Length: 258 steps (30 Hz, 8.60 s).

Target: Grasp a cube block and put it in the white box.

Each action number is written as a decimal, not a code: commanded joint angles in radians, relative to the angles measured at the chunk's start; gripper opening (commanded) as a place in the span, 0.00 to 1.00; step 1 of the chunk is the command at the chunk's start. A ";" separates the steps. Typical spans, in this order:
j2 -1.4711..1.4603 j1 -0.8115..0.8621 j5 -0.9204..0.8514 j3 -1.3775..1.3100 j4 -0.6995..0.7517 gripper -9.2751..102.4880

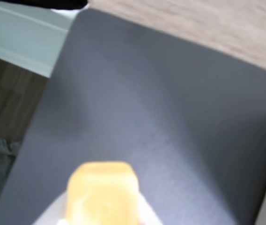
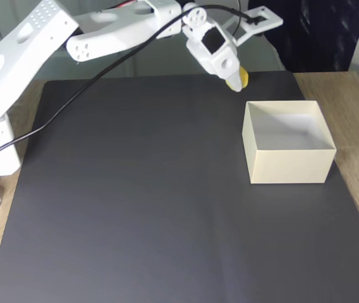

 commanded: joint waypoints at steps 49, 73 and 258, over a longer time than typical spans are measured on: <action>0.466 0.423 0.054 -0.078 0.255 0.10; 0.235 0.376 0.037 -0.078 0.115 0.10; 2.678 0.407 0.008 2.539 0.333 0.10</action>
